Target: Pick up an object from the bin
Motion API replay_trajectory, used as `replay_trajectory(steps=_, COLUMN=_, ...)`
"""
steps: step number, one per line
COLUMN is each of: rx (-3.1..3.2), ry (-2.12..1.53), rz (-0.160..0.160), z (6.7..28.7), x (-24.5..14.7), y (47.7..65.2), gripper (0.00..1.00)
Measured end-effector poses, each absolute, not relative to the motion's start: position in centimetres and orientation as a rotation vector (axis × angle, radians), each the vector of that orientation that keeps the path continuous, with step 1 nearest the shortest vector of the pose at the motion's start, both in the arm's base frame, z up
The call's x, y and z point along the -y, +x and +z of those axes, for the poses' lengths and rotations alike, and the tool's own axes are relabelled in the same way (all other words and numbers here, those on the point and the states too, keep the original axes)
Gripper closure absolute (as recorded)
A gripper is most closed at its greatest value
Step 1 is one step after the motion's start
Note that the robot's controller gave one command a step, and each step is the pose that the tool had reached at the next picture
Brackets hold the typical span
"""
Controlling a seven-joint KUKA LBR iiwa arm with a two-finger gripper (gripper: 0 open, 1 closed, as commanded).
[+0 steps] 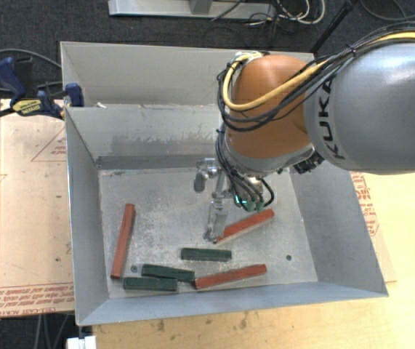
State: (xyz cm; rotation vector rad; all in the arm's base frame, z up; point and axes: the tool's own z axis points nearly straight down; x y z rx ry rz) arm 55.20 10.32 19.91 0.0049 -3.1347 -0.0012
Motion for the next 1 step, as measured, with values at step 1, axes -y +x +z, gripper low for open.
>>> replay_trajectory(steps=1, rx=3.154, ry=0.166, rz=-0.004, z=6.95, x=-5.12, y=48.38, gripper=0.00)
